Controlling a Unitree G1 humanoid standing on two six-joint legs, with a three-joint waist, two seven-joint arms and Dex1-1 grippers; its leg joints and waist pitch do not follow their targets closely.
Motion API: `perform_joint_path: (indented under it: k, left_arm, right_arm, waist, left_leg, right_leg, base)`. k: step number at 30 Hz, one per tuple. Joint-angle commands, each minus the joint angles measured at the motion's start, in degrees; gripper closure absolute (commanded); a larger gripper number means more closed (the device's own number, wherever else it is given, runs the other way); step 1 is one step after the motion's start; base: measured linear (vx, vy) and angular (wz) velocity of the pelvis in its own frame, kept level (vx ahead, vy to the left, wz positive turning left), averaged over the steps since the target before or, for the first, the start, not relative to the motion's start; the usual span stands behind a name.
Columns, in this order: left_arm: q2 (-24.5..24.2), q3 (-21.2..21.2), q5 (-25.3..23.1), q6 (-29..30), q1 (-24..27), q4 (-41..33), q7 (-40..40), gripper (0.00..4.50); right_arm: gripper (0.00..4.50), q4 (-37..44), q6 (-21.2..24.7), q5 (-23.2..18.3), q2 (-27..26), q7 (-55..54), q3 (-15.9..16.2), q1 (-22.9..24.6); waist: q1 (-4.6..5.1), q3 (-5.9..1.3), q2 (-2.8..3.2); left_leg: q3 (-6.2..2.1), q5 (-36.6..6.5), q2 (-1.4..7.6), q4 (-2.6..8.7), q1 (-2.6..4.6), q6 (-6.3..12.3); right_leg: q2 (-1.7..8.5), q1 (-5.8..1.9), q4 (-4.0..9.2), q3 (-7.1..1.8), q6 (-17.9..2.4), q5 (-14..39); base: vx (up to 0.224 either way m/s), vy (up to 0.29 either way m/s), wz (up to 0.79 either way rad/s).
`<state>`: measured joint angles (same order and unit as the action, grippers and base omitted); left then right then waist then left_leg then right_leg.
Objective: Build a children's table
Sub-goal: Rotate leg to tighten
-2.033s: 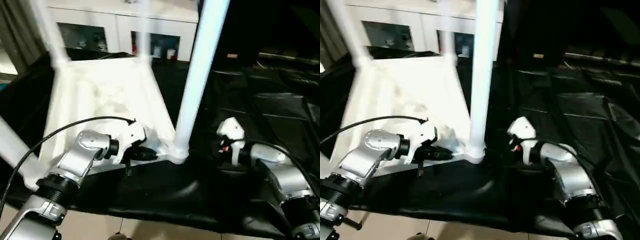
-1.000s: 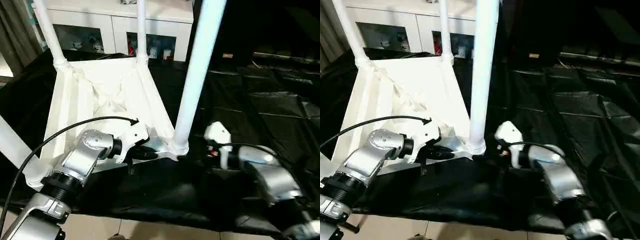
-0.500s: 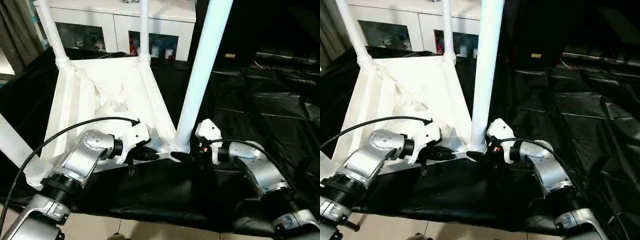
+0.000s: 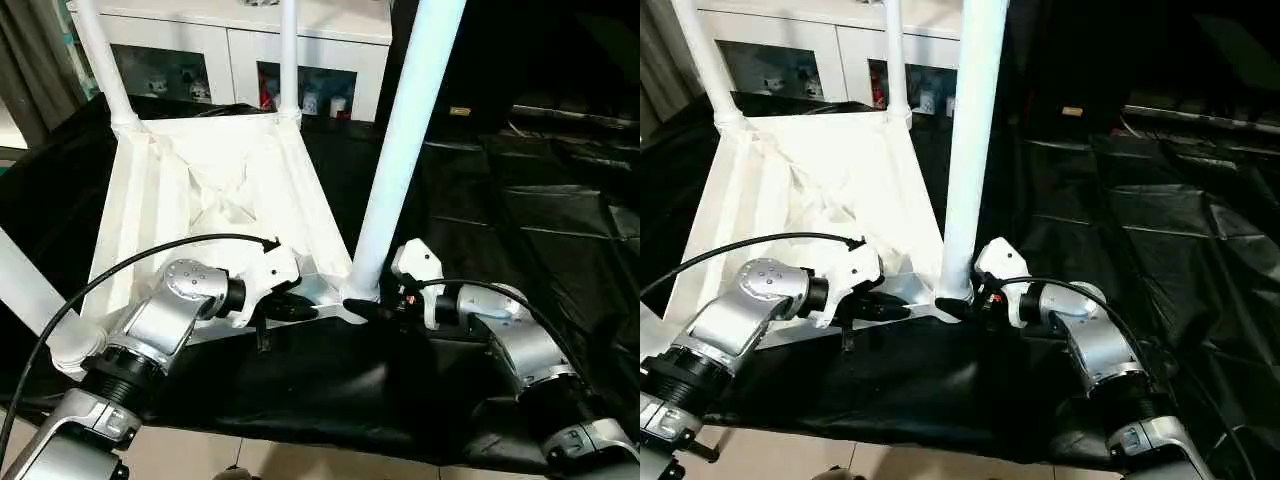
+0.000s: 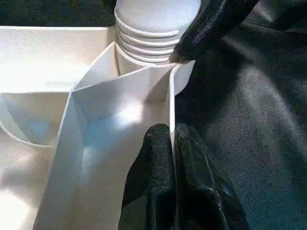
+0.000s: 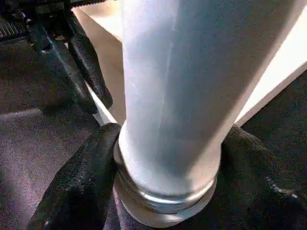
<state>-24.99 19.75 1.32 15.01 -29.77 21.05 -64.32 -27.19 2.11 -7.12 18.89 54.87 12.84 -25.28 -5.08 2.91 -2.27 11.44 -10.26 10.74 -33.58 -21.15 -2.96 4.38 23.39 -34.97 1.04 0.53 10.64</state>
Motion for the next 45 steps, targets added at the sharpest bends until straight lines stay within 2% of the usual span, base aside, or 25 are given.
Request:
perform_joint_path:
  k: [1,7,9,12,13,14,15,17,19,20,22,23,26,27,29,30,33,35,37,39,41,42,45]
  left_arm:
    - [-0.04,1.62,-0.45,0.43,0.96,0.21,-1.64,4.5]
    - [0.38,1.03,-0.47,0.61,1.02,0.72,-0.34,4.5]
    - [3.55,-0.81,-1.7,-0.15,-0.41,4.63,7.02,4.5]
    - [6.95,-2.17,-3.5,-0.89,-2.98,10.02,15.17,4.5]
    - [8.18,-2.31,-4.15,-0.36,-3.95,11.7,17.79,4.5]
    - [8.62,-2.43,-4.35,-0.17,-4.28,12.27,18.85,4.5]
    - [9.47,-2.75,-4.61,0.22,-4.89,13.27,20.77,4.5]
    - [12.02,-3.69,-4.93,1.26,-6.32,15.31,25.76,4.5]
    - [13.59,-4.25,-5.12,1.61,-7.16,16.42,28.7,4.5]
    - [14.84,-4.35,-6.23,1.07,-8.01,18.03,30.98,4.5]
    - [15.8,-4.29,-6.93,0.53,-8.69,19.57,32.17,4.5]
    - [15.98,-4.19,-7.03,0.19,-8.77,19.82,32.21,4.5]
    - [16.05,-3.75,-6.83,-0.5,-8.82,20.16,31.36,4.5]
    - [15.77,-3.59,-6.75,-0.86,-8.6,19.89,30.52,4.5]
    - [15.21,-3.34,-6.61,-1.78,-8.22,19.46,29.16,4.5]
    - [15.21,-3.34,-6.61,-1.78,-8.22,19.46,29.16,4.5]
    - [13.5,-2.99,-6.29,-4.62,-7.26,18.47,25.07,4.5]
    - [12.78,-2.82,-6.15,-5.11,-6.92,18.07,23.62,4.5]
    - [11.22,-2.08,-5.83,-8.16,-6.15,17.28,19.98,4.5]
    - [10.33,-1.81,-5.32,-8.51,-5.6,16.4,17.73,4.5]
    - [6.7,0.17,-3.21,-10.32,-3.24,12.04,7.63,4.5]
    - [6.42,0.37,-3.12,-10.55,-3.09,11.73,6.9,4.5]
    - [4.61,1.15,-0.86,-9.95,-1.75,8.17,0.61,4.5]
  right_arm:
    - [1.72,-0.61,-0.41,0.15,-0.01,-0.15,-0.49,-0.89]
    - [1.77,-2.22,-0.13,0.51,-1.07,-3.33,-1.73,-0.87]
    - [1.78,-6.49,0.14,1.71,-3.99,-13.03,-4.22,-1.51]
    - [1.78,-10.6,1.62,2.02,-7.95,-25.56,-7.73,-2.09]
    - [1.78,-12.32,2.96,2.24,-9.64,-31.57,-9.19,-2.45]
    - [1.78,-12.82,3.39,2.45,-10.11,-33.51,-9.53,-2.58]
    - [1.78,-13.65,4.07,2.96,-10.88,-36.87,-10.0,-2.81]
    - [1.78,-14.49,4.62,3.67,-12.88,-41.36,-10.19,-3.02]
    - [1.78,-14.5,4.34,3.96,-14.12,-42.01,-9.83,-3.09]
    - [1.78,-15.23,3.59,4.37,-15.34,-43.07,-9.72,-3.65]
    - [1.78,-15.76,2.62,4.85,-16.16,-43.68,-9.38,-4.18]
    - [1.22,-15.65,1.99,4.68,-16.3,-43.32,-9.4,-4.24]
    - [1.08,-15.23,0.9,2.76,-16.31,-42.28,-10.21,-4.48]
    - [0.88,-15.11,0.35,2.34,-15.77,-41.3,-10.41,-4.85]
    - [0.67,-14.79,-0.25,1.65,-14.95,-39.46,-10.86,-5.43]
    - [0.67,-14.79,-0.25,1.65,-14.95,-39.46,-10.86,-5.43]
    - [0.39,-11.63,0.56,-0.06,-11.36,-28.69,-10.01,-5.9]
    - [0.39,-9.92,1.84,-0.84,-9.73,-24.4,-9.32,-5.54]
    - [0.39,-5.68,3.78,-1.46,-5.1,-14.87,-6.54,-4.03]
    - [0.39,-4.06,3.83,-1.43,-3.34,-11.49,-5.24,-3.29]
    - [0.39,1.41,4.58,-2.37,1.97,-1.45,-2.26,-0.83]
    - [0.39,1.78,4.67,-2.45,2.31,-0.78,-2.1,-0.67]
    - [0.39,3.66,5.07,-2.31,4.33,3.47,-0.77,0.16]
  waist:
    - [0.03,-3.33,-0.05]
    - [0.07,-3.36,-0.06]
    - [0.34,-3.1,-0.04]
    - [0.69,-2.97,0.08]
    - [0.75,-2.98,-0.02]
    - [0.78,-3.0,0.32]
    - [1.03,-2.95,0.09]
    - [1.12,-3.06,0.09]
    - [1.11,-3.15,0.37]
    - [1.03,-3.27,0.04]
    - [0.89,-3.39,0.28]
    - [0.84,-3.46,0.24]
    - [0.58,-3.49,0.22]
    - [0.59,-3.53,0.25]
    - [0.75,-3.53,-0.06]
    - [0.76,-3.52,0.06]
    - [0.93,-3.49,-0.05]
    - [1.02,-3.41,0.02]
    - [0.94,-3.38,-0.08]
    - [0.85,-3.36,0.01]
    - [0.61,-3.38,-0.08]
    - [0.41,-3.48,-0.07]
    - [-0.14,-3.41,0.07]
  left_leg:
    - [-1.06,-13.99,2.27,4.2,0.9,0.45]
    - [-1.03,-13.61,2.28,4.14,0.92,0.47]
    - [-1.09,-15.22,2.16,4.36,0.85,-0.49]
    - [-1.46,-19.43,2.09,4.55,1.42,-2.74]
    - [-1.39,-19.73,2.02,4.6,1.46,-2.9]
    - [-1.51,-20.62,2.06,4.66,1.57,-3.33]
    - [-1.7,-21.04,1.98,4.86,1.22,-3.54]
    - [-1.53,-20.9,1.96,4.69,1.41,-3.34]
    - [-1.54,-21.02,1.88,4.63,1.37,-2.9]
    - [-1.45,-19.5,1.8,4.58,0.99,-2.15]
    - [-1.4,-18.39,1.8,4.49,1.05,-1.78]
    - [-1.36,-17.62,1.8,4.43,0.95,-1.5]
    - [-1.24,-16.92,1.74,4.39,0.82,-0.56]
    - [-1.29,-16.75,1.76,4.4,0.75,-0.48]
    - [-1.28,-15.87,1.77,4.41,0.54,-0.06]
    - [-1.31,-15.99,1.8,4.41,0.58,0.11]
    - [-1.29,-16.25,1.89,4.33,0.44,0.95]
    - [-1.27,-16.07,1.91,4.34,0.49,1.45]
    - [-1.32,-15.53,2.01,4.33,0.35,1.97]
    - [-1.22,-15.61,2.16,4.26,0.58,2.14]
    - [-1.18,-15.19,2.21,4.23,0.53,2.27]
    - [-1.25,-14.81,2.34,4.2,0.58,2.48]
    - [-0.99,-13.86,2.45,4.2,0.77,2.6]
  right_leg:
    - [3.13,-2.21,3.93,-1.64,-12.47,11.29]
    - [3.14,-2.2,3.86,-1.66,-12.68,10.68]
    - [3.21,-2.03,4.23,-1.65,-12.33,13.52]
    - [3.36,-1.54,4.93,-1.62,-9.92,22.07]
    - [3.27,-1.45,5.13,-1.66,-9.5,22.81]
    - [3.34,-1.2,5.29,-1.71,-9.03,23.32]
    - [3.23,-1.47,5.27,-1.58,-8.42,23.69]
    - [3.23,-1.15,5.35,-1.75,-8.09,22.7]
    - [3.15,-1.25,5.29,-1.73,-8.06,21.85]
    - [3.09,-1.52,5.18,-1.76,-8.13,19.52]
    - [3.13,-1.54,5.07,-1.81,-8.36,17.96]
    - [3.1,-1.67,4.9,-1.78,-8.8,16.3]
    - [3.11,-1.89,4.83,-1.76,-9.08,14.98]
    - [3.14,-1.99,4.76,-1.74,-9.15,14.69]
    - [3.12,-2.15,4.72,-1.61,-9.31,14.09]
    - [3.16,-2.14,4.71,-1.6,-9.41,14.33]
    - [3.22,-2.27,4.86,-1.61,-9.59,15.3]
    - [3.1,-2.25,4.87,-1.55,-9.82,15.12]
    - [3.16,-2.43,4.84,-1.54,-9.81,14.81]
    - [3.19,-2.17,4.83,-1.6,-10.06,14.68]
    - [3.28,-2.24,4.75,-1.62,-10.55,14.55]
    - [3.32,-2.38,4.6,-1.62,-10.8,13.75]
    - [3.21,-2.02,4.34,-1.66,-12.18,11.94]
  base:
    - [0.0,0.0,0.0]
    - [0.0,0.0,0.0]
    - [0.0,0.0,0.0]
    - [0.0,0.0,0.0]
    - [0.0,0.0,0.0]
    - [0.0,0.0,0.0]
    - [0.0,0.0,0.0]
    - [0.0,0.0,0.0]
    - [0.0,0.0,0.0]
    - [0.0,0.0,0.0]
    - [0.0,0.0,0.0]
    - [0.0,0.0,0.0]
    - [0.0,0.0,0.0]
    - [0.0,0.0,0.0]
    - [0.0,0.0,0.0]
    - [0.0,0.0,0.0]
    - [0.0,0.0,0.0]
    - [0.0,0.0,0.0]
    - [0.0,0.0,0.0]
    - [0.0,0.0,0.0]
    - [0.0,0.0,0.0]
    - [0.0,0.0,0.0]
    - [0.0,0.0,0.0]
